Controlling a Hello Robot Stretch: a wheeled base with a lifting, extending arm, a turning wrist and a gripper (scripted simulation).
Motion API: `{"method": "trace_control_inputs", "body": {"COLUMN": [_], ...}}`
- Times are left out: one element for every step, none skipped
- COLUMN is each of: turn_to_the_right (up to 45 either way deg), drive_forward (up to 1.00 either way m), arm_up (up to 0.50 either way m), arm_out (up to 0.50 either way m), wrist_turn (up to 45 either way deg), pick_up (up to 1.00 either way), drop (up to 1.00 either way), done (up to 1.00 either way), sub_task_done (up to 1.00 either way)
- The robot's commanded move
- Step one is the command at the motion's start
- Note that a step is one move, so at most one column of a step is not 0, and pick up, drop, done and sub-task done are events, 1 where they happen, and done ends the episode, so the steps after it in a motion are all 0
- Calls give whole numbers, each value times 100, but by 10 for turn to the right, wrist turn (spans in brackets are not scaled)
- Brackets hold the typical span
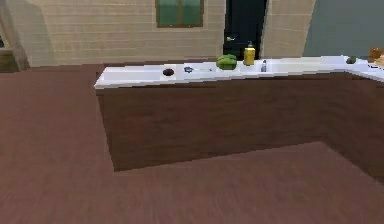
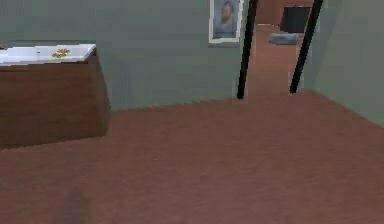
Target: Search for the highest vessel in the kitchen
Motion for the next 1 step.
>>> {"method": "trace_control_inputs", "body": {"turn_to_the_right": [0], "drive_forward": [100], "arm_up": [0], "arm_out": [0], "wrist_turn": [0], "pick_up": [0], "drop": [0], "done": [0], "sub_task_done": [0]}}
